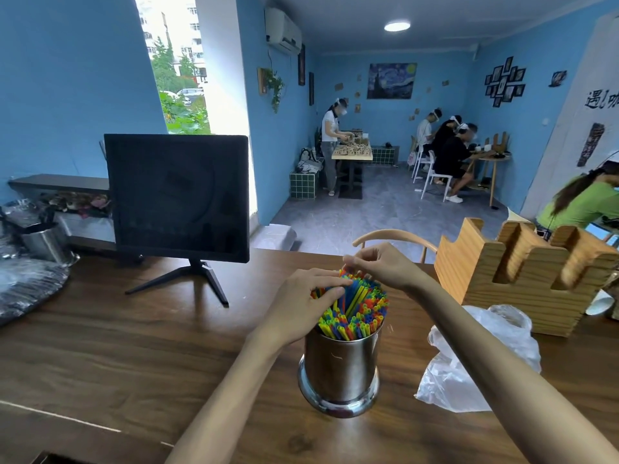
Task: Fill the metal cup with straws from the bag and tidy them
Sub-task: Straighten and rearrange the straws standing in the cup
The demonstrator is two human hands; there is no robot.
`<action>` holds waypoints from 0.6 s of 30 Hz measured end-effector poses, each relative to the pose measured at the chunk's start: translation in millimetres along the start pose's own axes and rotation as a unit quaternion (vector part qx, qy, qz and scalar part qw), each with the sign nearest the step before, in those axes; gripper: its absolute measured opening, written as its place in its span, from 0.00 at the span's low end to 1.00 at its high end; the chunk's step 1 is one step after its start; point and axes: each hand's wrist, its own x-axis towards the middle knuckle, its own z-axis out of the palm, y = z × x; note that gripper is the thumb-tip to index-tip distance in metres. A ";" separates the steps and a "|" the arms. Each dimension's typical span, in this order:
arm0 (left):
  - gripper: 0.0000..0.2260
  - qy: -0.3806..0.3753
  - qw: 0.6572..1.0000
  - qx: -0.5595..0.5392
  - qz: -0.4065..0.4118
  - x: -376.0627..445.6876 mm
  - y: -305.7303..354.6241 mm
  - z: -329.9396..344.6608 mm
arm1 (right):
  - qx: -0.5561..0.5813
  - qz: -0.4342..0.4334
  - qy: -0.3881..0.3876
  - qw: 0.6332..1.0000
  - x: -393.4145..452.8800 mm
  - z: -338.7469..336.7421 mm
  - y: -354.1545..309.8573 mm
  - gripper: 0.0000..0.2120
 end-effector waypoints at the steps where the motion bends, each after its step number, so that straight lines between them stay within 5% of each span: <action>1: 0.11 0.000 1.000 -0.003 -0.001 -0.1 -0.6 0.7 | -0.002 -0.002 -0.009 1.000 -0.5 -1.1 -0.6 0.12; 13: 0.14 -0.021 0.998 -0.053 -0.013 0.5 2.5 -3.0 | -0.035 -0.013 0.087 0.995 0.5 -17.7 -27.0 0.13; 18: 0.14 -0.020 0.995 -0.096 -0.022 -0.8 1.7 -2.0 | -0.160 0.018 -0.021 0.987 -1.9 -9.3 -29.3 0.11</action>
